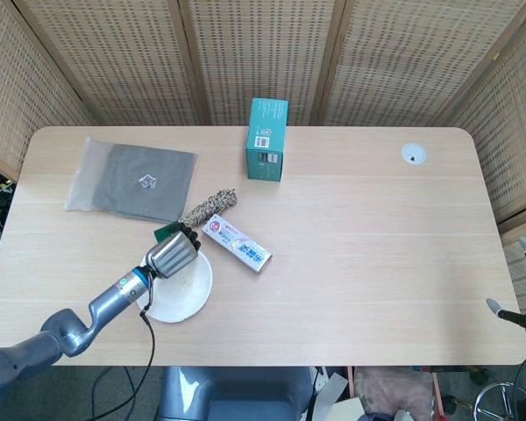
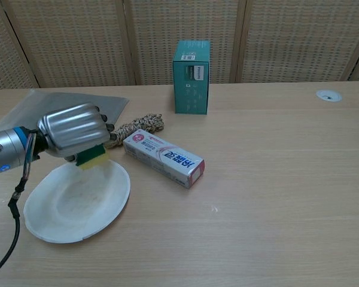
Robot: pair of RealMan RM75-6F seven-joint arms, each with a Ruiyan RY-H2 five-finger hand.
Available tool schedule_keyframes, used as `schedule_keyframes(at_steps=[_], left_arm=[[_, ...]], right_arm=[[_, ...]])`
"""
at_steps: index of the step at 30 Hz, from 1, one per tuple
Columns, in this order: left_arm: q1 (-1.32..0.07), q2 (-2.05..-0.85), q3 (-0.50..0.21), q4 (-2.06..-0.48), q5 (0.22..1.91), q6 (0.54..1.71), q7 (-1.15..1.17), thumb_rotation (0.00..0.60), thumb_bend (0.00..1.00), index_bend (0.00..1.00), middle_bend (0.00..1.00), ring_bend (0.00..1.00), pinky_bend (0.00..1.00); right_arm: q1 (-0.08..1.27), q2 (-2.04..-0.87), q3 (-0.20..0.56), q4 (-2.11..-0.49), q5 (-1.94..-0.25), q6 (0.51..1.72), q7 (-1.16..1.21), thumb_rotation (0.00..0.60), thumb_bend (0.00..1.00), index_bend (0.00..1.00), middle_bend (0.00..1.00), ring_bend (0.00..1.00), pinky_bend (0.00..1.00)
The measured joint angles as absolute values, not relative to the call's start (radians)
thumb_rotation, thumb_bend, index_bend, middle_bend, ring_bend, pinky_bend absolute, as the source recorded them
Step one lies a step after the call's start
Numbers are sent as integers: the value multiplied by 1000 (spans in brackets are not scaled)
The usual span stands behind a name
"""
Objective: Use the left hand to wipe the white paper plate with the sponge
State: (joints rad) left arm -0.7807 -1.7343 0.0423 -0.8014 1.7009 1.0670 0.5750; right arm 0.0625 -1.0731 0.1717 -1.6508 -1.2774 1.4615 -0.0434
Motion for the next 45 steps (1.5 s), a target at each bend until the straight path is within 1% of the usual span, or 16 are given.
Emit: schedule_keyframes(at_steps=[6, 11, 13, 14, 16, 17, 18, 20, 21, 23, 27, 32, 35, 37, 42, 45], left_arm=[[-754, -1649, 1, -837, 1609, 1044, 541, 600, 458, 768, 586, 485, 540], [-719, -1632, -9, -830, 1540, 991, 481, 600, 458, 768, 586, 485, 493], [-699, -1630, -10, -819, 1506, 959, 450, 600, 458, 768, 585, 485, 491], [-691, -1630, -10, -811, 1496, 950, 442, 600, 441, 759, 574, 485, 480], [-679, -1633, -10, -793, 1483, 940, 432, 600, 289, 593, 474, 438, 430], [-676, -1636, -11, -788, 1476, 935, 430, 600, 157, 407, 354, 358, 384], [-671, -1638, -13, -784, 1464, 927, 429, 600, 55, 207, 221, 257, 330], [-665, -1641, -19, -784, 1440, 907, 429, 600, 1, 31, 59, 113, 236], [-660, -1641, -27, -788, 1417, 890, 430, 600, 0, 1, 17, 57, 188], [-654, -1638, -41, -803, 1373, 863, 442, 600, 0, 0, 0, 8, 127], [-638, -1609, -81, -891, 1280, 842, 523, 600, 0, 0, 0, 0, 12], [-606, -1534, -122, -1067, 1211, 874, 547, 600, 0, 0, 0, 0, 0], [-568, -1466, -145, -1208, 1179, 930, 532, 600, 0, 0, 0, 0, 0], [-528, -1418, -156, -1304, 1168, 996, 504, 600, 0, 0, 0, 0, 0], [-413, -1319, -163, -1459, 1173, 1185, 417, 600, 0, 0, 0, 0, 0], [-346, -1287, -152, -1536, 1186, 1287, 395, 600, 0, 0, 0, 0, 0]], right_arm=[[61, -1072, 170, -1657, -1283, 1465, -46, 600, 0, 16, 0, 0, 0], [62, -1073, 168, -1659, -1283, 1464, -54, 600, 0, 16, 0, 0, 0], [63, -1073, 168, -1660, -1283, 1463, -56, 600, 0, 16, 0, 0, 0], [64, -1074, 168, -1660, -1283, 1463, -58, 600, 0, 16, 0, 0, 0], [65, -1075, 168, -1661, -1282, 1462, -61, 600, 0, 16, 0, 0, 0], [65, -1075, 168, -1661, -1282, 1462, -62, 600, 0, 16, 0, 0, 0], [65, -1076, 168, -1662, -1282, 1462, -62, 600, 0, 16, 0, 0, 0], [66, -1076, 168, -1662, -1283, 1463, -63, 600, 0, 16, 0, 0, 0], [66, -1076, 168, -1662, -1284, 1463, -63, 600, 0, 16, 0, 0, 0], [65, -1076, 168, -1662, -1284, 1463, -62, 600, 0, 15, 0, 0, 0], [64, -1073, 168, -1664, -1289, 1467, -55, 600, 0, 16, 0, 0, 0], [58, -1065, 166, -1670, -1303, 1476, -39, 600, 0, 16, 0, 0, 0], [54, -1060, 163, -1674, -1318, 1486, -25, 600, 0, 16, 0, 0, 0], [51, -1057, 161, -1674, -1328, 1491, -17, 600, 0, 16, 0, 0, 0], [47, -1057, 155, -1665, -1354, 1506, 4, 600, 0, 15, 0, 0, 0], [45, -1060, 153, -1661, -1364, 1513, 6, 600, 0, 10, 0, 0, 0]])
